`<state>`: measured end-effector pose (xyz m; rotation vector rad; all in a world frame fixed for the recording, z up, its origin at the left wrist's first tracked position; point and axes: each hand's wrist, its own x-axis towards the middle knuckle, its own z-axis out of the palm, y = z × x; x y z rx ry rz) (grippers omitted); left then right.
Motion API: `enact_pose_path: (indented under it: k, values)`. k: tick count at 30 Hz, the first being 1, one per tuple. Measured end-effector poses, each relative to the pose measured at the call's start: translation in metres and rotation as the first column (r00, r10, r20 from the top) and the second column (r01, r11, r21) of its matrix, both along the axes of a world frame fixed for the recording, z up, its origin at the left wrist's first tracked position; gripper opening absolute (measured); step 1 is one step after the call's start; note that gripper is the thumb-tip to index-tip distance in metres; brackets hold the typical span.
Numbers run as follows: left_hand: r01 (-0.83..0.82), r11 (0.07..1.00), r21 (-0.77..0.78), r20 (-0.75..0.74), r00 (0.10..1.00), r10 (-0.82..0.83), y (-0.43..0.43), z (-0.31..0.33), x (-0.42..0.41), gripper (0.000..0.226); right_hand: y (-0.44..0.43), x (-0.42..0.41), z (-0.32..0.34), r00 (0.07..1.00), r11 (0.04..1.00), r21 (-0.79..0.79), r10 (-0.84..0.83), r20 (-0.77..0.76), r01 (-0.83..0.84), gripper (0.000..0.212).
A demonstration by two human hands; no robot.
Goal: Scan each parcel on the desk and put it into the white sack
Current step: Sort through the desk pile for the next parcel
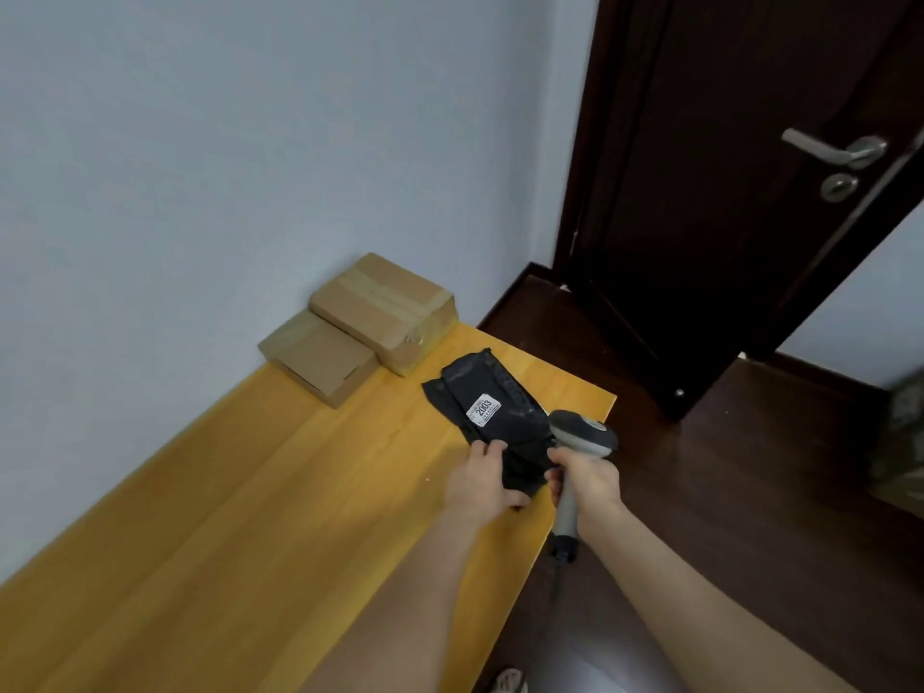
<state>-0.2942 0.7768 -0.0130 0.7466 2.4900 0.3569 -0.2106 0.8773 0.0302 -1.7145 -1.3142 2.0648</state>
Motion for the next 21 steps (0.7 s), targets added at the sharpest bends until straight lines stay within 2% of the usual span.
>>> enact_pose_path:
  k: [4, 6, 9, 11, 13, 16, 18, 19, 21]
  values:
    - [0.125, 0.988, -0.086, 0.031, 0.992, -0.123, 0.039, -0.044, -0.01, 0.098, 0.026, -0.021, -0.023, 1.0, 1.0, -0.023, -0.018, 0.012, 0.018, 0.016]
    - [0.155, 0.977, -0.145, -0.005, 0.988, -0.157, 0.049, -0.057, -0.011, 0.096, 0.037, -0.027, -0.029, 1.0, 0.999, -0.035, -0.024, 0.019, 0.025, 0.02]
    - [0.1, 0.988, -0.115, -0.138, 0.984, -0.116, 0.055, -0.064, -0.016, 0.067, 0.047, -0.031, -0.034, 0.999, 0.999, -0.043, -0.022, 0.029, 0.023, 0.018]
    - [0.076, 0.994, -0.082, -0.172, 0.981, -0.089, 0.055, -0.061, -0.022, 0.044, 0.049, -0.031, -0.034, 1.0, 0.999, -0.043, -0.014, 0.028, 0.015, 0.016]
    - [0.042, 0.998, -0.042, -0.148, 0.988, -0.048, 0.052, -0.055, -0.029, 0.027, 0.05, -0.032, -0.031, 1.0, 0.999, -0.035, 0.001, 0.012, 0.0, 0.016]
    - [-0.103, 0.987, 0.126, -0.08, 0.99, 0.114, 0.04, -0.031, -0.04, 0.015, 0.048, -0.033, -0.014, 0.998, 1.0, -0.013, 0.014, -0.059, -0.015, 0.017]
    - [-0.274, 0.911, 0.309, 0.027, 0.96, 0.28, 0.028, -0.004, -0.05, 0.007, 0.046, -0.032, 0.001, 0.992, 1.0, 0.001, 0.021, -0.124, -0.021, 0.016]
    - [-0.369, 0.841, 0.395, 0.1, 0.928, 0.36, 0.02, 0.01, -0.055, 0.005, 0.045, -0.031, 0.009, 0.987, 0.999, 0.003, 0.032, -0.157, -0.032, 0.015]
    - [-0.563, 0.646, 0.516, 0.273, 0.822, 0.499, -0.001, 0.042, -0.06, 0.012, 0.038, -0.029, 0.025, 0.975, 0.998, 0.008, 0.063, -0.212, -0.063, 0.009]
